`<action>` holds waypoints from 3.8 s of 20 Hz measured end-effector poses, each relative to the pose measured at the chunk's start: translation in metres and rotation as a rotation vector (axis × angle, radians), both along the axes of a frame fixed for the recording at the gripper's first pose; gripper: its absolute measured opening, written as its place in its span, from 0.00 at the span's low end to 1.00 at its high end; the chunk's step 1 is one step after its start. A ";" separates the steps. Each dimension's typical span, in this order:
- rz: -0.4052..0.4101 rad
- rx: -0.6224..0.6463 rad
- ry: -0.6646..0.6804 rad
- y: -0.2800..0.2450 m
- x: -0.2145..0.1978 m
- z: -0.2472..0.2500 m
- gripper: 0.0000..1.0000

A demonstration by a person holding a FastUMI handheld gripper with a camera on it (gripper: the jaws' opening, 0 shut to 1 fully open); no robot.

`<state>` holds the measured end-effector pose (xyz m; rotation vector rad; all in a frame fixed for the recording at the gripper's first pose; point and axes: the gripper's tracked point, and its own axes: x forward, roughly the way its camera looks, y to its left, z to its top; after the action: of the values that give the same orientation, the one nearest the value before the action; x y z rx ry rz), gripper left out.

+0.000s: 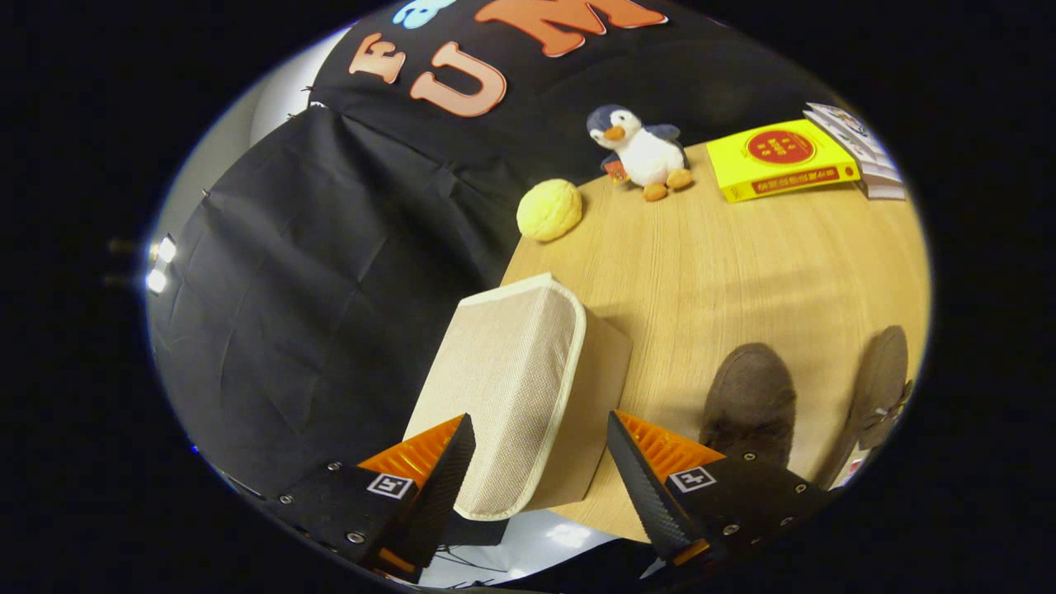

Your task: Open the storage box then place both shoes into the box .Put the left shoe in first, then the right shoe, with the right side of both shoes facing outward in a uniform manner.

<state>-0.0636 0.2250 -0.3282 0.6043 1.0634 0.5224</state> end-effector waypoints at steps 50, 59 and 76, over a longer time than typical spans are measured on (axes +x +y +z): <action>0.204 0.135 -0.097 0.315 0.041 0.162 0.88; 0.085 -0.193 -0.300 0.155 0.071 0.120 0.91; -0.004 -0.639 -0.127 -0.104 0.009 -0.045 0.71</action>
<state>-0.0543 0.1209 -0.3728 0.0091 1.0343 0.1895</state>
